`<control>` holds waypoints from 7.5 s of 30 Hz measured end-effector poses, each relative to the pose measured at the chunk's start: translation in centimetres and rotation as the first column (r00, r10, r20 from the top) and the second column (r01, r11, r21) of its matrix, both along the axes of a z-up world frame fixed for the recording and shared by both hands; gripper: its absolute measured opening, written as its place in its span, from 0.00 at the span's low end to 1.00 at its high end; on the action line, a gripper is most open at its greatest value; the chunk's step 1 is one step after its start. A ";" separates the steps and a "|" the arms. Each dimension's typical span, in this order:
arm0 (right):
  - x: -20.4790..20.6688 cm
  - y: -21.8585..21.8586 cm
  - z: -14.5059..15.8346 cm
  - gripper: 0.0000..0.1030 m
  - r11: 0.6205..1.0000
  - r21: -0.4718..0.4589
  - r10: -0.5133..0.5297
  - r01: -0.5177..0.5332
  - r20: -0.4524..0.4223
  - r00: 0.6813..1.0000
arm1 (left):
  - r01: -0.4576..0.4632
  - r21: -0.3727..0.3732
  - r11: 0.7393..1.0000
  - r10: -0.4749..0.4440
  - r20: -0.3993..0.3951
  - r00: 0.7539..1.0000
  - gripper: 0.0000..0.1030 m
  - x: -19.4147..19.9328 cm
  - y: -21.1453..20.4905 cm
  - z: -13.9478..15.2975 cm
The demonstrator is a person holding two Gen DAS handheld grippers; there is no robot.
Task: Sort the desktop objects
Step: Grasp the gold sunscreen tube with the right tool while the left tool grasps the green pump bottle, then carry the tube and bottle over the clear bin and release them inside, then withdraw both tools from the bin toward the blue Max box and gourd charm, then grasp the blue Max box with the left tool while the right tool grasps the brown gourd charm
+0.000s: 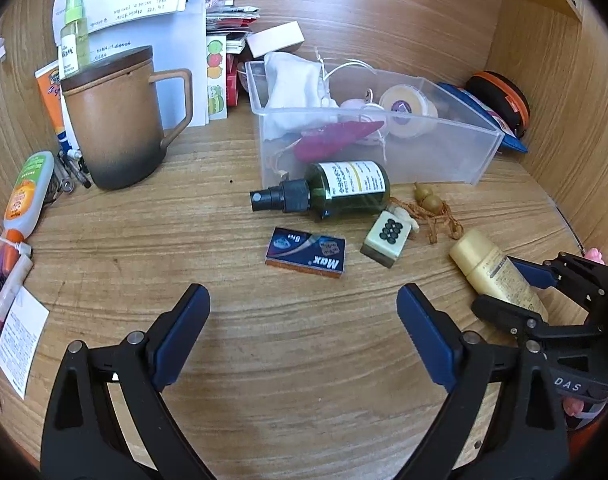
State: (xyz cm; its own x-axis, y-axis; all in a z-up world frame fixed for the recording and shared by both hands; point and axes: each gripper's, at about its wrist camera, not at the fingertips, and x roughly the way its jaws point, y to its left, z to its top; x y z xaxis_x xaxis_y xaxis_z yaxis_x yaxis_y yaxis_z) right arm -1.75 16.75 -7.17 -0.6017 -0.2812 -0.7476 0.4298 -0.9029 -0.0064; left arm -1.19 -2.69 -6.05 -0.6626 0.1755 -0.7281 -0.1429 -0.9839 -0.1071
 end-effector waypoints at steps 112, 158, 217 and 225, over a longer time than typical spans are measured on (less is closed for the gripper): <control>-16.9 -2.6 8.5 0.22 0.995 0.053 0.093 -0.089 -0.093 0.991 | 0.112 0.031 0.993 -0.109 -0.087 0.990 0.72 -14.4 2.2 4.8; -6.1 -1.4 9.6 0.79 0.985 0.172 0.051 0.002 -0.299 0.953 | 0.058 -0.047 0.997 -0.065 -0.173 0.983 0.93 -4.1 0.8 8.0; -9.2 -3.9 0.5 0.23 0.987 0.052 0.147 -0.151 0.067 0.987 | 0.150 -0.164 0.975 -0.151 0.007 0.989 0.45 -3.1 1.0 -0.6; -7.8 -2.1 2.6 0.23 0.990 0.034 0.135 -0.136 0.026 0.991 | 0.116 -0.090 0.989 -0.122 -0.064 0.990 0.45 -2.4 0.2 2.1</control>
State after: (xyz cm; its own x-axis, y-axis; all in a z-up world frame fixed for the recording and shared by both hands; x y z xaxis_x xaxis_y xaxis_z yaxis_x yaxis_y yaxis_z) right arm -9.59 14.64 -4.53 -0.5420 -0.3320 -0.7720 0.5483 -0.8359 -0.0255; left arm -3.59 -2.49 -3.99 -0.6899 0.1950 -0.6971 -0.2637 -0.9646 -0.0089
